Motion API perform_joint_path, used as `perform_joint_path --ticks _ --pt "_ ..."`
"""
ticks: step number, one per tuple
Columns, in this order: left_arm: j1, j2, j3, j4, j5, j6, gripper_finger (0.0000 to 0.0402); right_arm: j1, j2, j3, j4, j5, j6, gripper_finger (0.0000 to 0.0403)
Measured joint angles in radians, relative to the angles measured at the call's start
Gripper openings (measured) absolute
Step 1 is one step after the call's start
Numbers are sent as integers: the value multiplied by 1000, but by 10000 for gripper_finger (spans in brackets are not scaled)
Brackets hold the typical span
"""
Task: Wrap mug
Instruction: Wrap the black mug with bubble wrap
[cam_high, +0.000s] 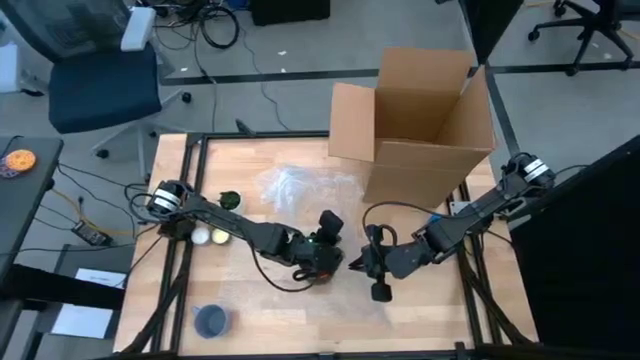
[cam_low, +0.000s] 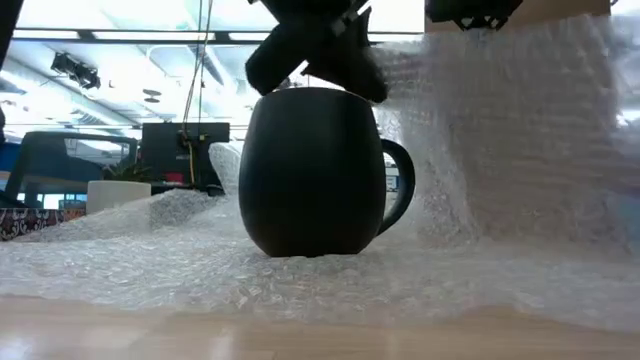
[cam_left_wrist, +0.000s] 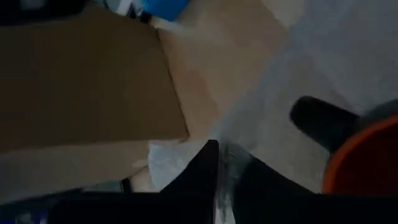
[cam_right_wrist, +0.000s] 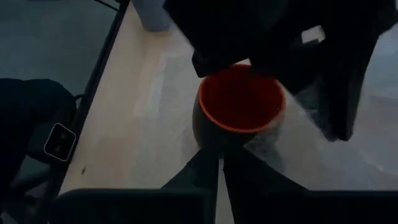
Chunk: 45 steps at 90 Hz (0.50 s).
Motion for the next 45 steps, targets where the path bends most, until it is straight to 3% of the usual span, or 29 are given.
perform_joint_path --ticks 24,45 --pt "-41 -1 105 -199 11 -143 0 0 0 0 -6 4 0 0" --pt "-86 -1 123 -357 15 -275 0 0 0 0 -7 5 2 0"
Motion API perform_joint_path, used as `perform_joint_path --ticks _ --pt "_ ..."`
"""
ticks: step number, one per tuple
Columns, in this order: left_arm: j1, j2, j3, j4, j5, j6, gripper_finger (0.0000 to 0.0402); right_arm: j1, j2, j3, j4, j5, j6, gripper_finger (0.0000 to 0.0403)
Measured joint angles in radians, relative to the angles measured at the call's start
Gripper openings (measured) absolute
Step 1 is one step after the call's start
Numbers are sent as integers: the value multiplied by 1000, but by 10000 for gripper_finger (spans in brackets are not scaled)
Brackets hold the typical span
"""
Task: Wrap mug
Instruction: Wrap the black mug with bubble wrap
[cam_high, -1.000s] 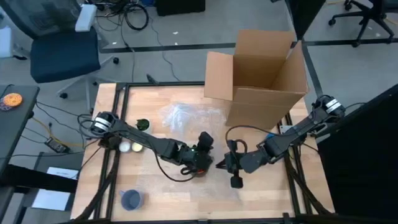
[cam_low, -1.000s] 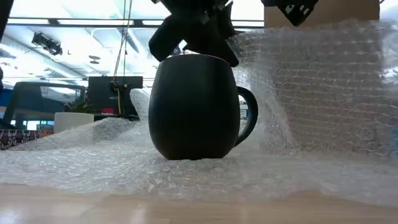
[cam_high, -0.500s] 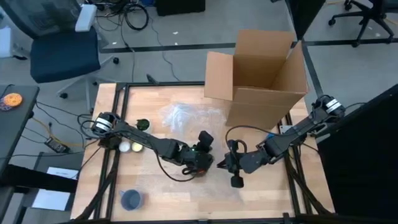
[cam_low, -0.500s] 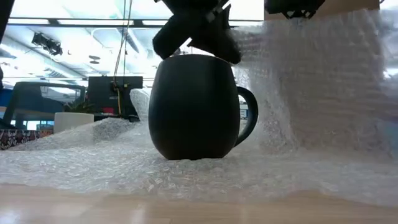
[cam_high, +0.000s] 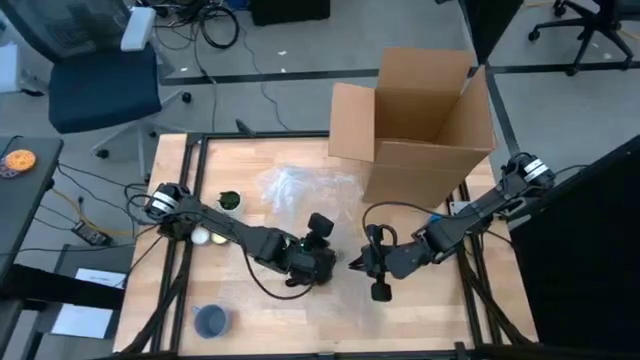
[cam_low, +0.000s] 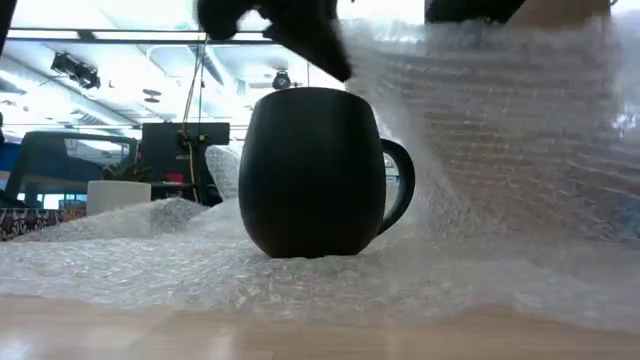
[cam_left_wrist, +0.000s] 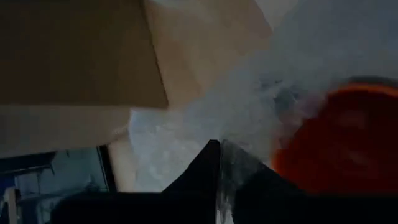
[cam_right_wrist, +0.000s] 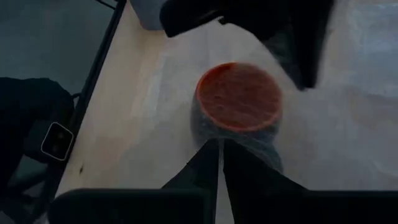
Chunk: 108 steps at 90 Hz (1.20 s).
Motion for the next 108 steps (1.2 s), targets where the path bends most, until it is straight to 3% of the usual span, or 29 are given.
perform_joint_path --ticks 50,79,108 --pt "-112 0 0 -32 138 -284 0 -15 8 0 -8 51 26 0" --pt "-130 0 0 -8 197 -362 0 -23 9 0 -7 50 25 0" --pt "-130 0 0 59 310 -402 0 -93 9 0 7 -34 3 0"
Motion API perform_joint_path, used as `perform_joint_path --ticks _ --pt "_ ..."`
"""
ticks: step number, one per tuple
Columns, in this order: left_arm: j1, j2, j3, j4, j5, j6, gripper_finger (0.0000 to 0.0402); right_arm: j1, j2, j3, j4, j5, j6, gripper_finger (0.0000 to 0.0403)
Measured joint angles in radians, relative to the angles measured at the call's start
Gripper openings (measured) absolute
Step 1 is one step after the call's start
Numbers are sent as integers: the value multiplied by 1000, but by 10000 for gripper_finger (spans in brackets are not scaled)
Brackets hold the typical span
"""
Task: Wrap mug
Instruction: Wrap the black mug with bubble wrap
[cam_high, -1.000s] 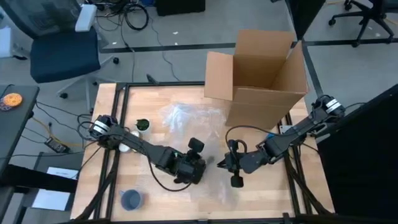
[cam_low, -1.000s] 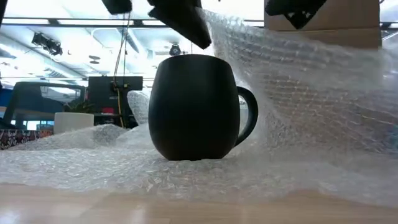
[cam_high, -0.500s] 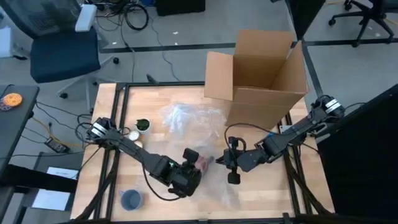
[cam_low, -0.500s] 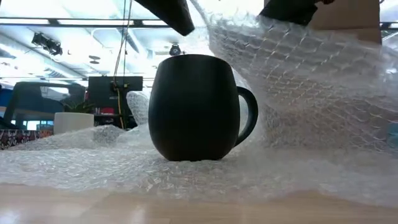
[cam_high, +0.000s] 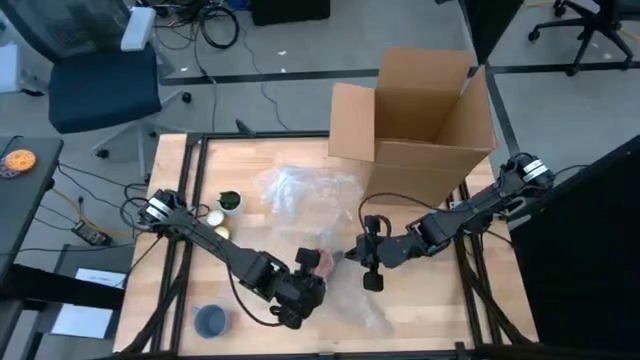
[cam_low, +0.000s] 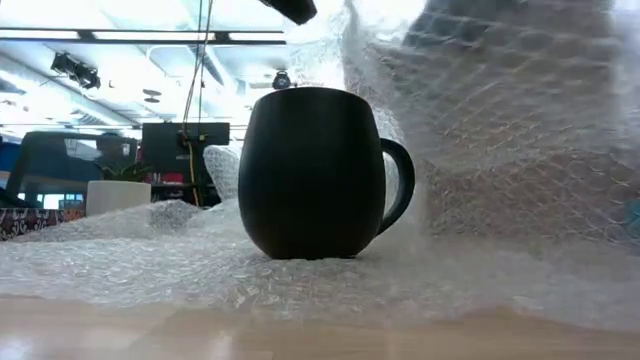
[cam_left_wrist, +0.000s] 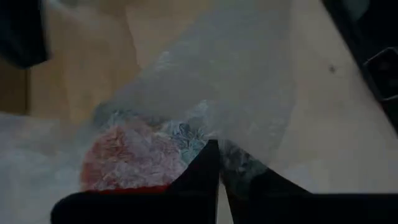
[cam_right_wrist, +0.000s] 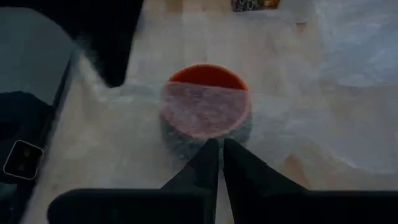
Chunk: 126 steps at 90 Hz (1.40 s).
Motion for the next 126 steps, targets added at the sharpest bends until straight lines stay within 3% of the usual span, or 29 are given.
perform_joint_path --ticks 31,92,111,126 --pt "0 0 0 65 79 -16 0 -38 12 0 102 -66 -65 0" --pt "1 -11 0 -2 84 -48 0 35 28 0 94 -91 -30 0" --pt "0 -11 0 -4 84 -48 0 146 37 0 80 -118 99 4" --pt "0 -11 0 -4 79 -55 0 217 71 0 38 -118 286 40"
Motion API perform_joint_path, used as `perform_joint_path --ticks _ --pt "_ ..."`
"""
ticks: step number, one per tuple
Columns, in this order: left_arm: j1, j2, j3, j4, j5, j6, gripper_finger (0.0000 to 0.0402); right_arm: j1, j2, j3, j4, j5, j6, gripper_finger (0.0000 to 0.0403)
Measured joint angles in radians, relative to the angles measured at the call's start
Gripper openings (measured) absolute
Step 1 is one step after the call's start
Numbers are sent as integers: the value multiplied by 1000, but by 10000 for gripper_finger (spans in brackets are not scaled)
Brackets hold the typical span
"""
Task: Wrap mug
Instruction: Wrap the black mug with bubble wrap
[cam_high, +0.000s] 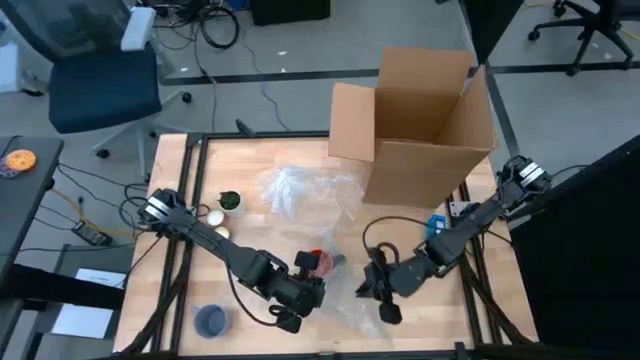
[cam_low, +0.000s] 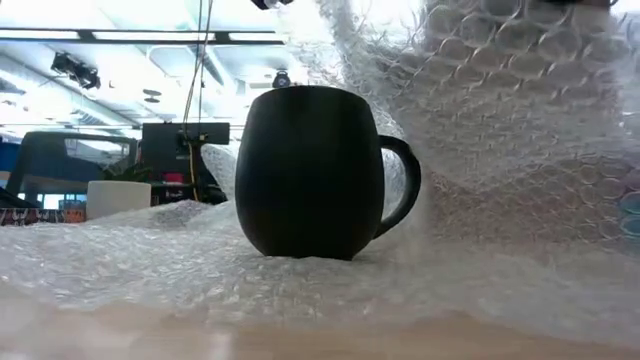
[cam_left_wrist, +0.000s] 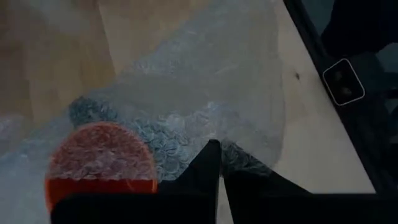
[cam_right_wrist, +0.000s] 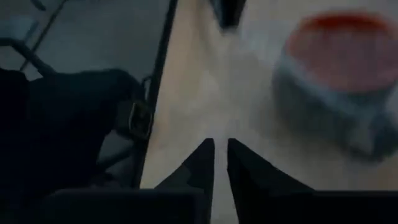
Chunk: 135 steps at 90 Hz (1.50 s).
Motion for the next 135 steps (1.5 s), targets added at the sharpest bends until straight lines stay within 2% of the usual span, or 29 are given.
perform_joint_path --ticks 7,25,36,69,88,102,114,124,135 --pt "0 0 0 -1 -3 -8 0 27 32 0 -44 -7 109 67" --pt "0 -1 0 -6 -5 -18 0 32 141 0 -103 -124 414 134" --pt "0 -1 0 -18 -5 -19 0 20 173 0 -118 -215 536 161" --pt "-2 -1 0 -60 -7 -14 0 14 204 0 -130 -173 711 195" --pt "-8 -1 -2 -82 -8 -13 0 5 326 0 42 -210 738 207" --pt "-8 -1 -2 -86 -1 -10 0 -5 359 4 48 -227 785 195" --pt "-8 -1 -2 -86 0 -8 0 -12 360 4 13 -219 785 163" --pt "-8 -1 -2 -86 -2 -6 0 -16 361 3 -4 -219 779 112" --pt "-8 -1 -2 -89 -8 11 0 -17 362 1 -9 -225 751 29"
